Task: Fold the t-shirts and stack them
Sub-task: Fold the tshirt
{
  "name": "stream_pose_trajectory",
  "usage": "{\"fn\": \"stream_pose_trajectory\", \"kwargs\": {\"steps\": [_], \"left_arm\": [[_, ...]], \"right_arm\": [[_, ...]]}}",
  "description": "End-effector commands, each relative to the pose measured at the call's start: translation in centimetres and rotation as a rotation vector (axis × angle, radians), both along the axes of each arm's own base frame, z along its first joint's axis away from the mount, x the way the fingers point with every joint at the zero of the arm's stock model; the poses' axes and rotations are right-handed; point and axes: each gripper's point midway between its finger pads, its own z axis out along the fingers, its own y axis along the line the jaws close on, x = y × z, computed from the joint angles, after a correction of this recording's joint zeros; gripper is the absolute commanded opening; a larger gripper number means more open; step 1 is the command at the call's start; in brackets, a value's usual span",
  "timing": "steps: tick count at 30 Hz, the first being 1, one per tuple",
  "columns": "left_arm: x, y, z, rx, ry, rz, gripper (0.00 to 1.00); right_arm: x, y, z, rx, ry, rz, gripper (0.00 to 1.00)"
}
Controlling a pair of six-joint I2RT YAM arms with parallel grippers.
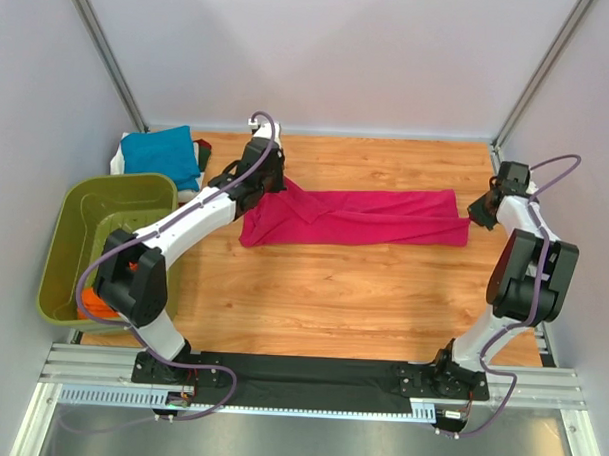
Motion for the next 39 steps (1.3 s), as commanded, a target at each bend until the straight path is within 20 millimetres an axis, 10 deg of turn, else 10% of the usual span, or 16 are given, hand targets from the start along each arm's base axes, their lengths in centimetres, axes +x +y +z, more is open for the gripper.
{"fn": "stream_pose_trajectory", "kwargs": {"steps": [1,26,29,33,39], "left_arm": [[2.0,0.8,2.3,-0.003,-0.084,0.044,0.00],[3.9,1.6,-3.4,0.028,0.007,0.083,0.00],[3.9,0.9,-3.3,0.025,0.017,0.041,0.00],[3.5,0.0,-1.8,0.009,0.018,-0.015,0.29],[1.1,1.1,3.2,-0.055,0.004,0.016,0.68]], "right_arm": [[1.2,-0.3,0.2,-0.037,0.022,0.021,0.00],[3.9,0.5,-2.1,-0.047,0.133,0.140,0.00],[4.3,1.0,-1.7,-0.027,0.138,0.172,0.16],[3.2,1.4,-0.1,-0.036,0.135,0.212,0.59],[-0.8,2.3,1.9,-0.048,0.128,0.206,0.69]]}}
